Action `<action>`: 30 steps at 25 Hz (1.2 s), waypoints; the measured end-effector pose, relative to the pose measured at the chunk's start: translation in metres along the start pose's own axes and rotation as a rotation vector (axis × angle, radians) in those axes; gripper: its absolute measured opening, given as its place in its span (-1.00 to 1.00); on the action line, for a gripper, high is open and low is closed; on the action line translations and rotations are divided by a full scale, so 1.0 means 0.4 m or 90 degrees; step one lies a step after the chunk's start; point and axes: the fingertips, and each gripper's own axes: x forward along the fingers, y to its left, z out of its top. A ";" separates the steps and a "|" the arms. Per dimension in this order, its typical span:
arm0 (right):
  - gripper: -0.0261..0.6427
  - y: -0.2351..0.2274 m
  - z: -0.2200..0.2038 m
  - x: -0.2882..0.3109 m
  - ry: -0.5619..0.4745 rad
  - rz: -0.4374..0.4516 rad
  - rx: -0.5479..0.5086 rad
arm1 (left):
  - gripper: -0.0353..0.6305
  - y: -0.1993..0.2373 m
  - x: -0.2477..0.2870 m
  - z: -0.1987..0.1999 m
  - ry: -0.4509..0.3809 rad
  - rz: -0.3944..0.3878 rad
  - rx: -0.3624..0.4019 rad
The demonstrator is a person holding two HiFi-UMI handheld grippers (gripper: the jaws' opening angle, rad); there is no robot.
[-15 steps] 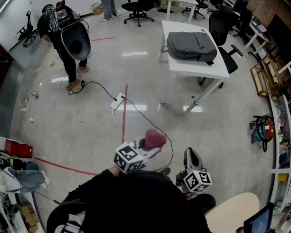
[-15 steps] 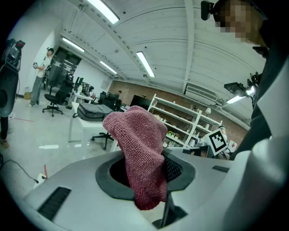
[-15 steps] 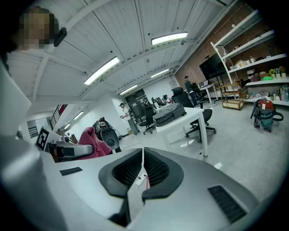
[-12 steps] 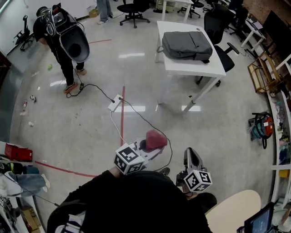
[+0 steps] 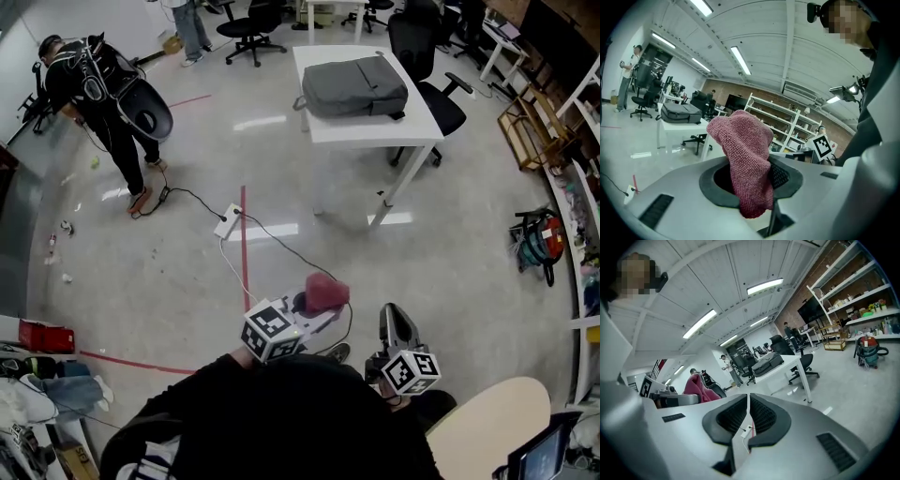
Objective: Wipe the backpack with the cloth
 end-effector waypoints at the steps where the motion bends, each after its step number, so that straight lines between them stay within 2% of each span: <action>1: -0.84 -0.010 0.007 -0.006 -0.004 0.006 0.008 | -0.47 -0.011 0.015 0.000 0.002 -0.001 0.002; 9: -0.84 -0.059 0.054 -0.022 0.004 0.087 0.008 | -0.47 -0.090 0.113 0.010 0.001 0.016 0.015; 15: -0.84 -0.044 0.070 -0.003 0.037 0.184 0.018 | -0.47 -0.106 0.113 0.014 -0.013 0.055 -0.008; 20: -0.79 0.021 0.100 0.033 0.062 0.294 0.073 | -0.47 -0.085 0.097 0.041 -0.021 0.085 -0.004; 22: -0.67 0.051 0.096 0.063 0.077 0.338 0.101 | -0.47 -0.065 0.100 0.051 -0.044 0.064 -0.025; 25: -0.29 0.085 0.066 0.083 0.105 0.396 0.153 | -0.47 -0.049 0.101 0.029 -0.068 0.020 -0.067; 28: 0.00 0.116 0.100 0.112 0.104 0.455 0.207 | -0.47 -0.025 0.118 0.051 -0.085 -0.025 -0.068; 30: 0.14 0.142 0.123 0.134 0.103 0.491 0.209 | -0.47 -0.011 0.133 0.070 -0.088 -0.057 -0.054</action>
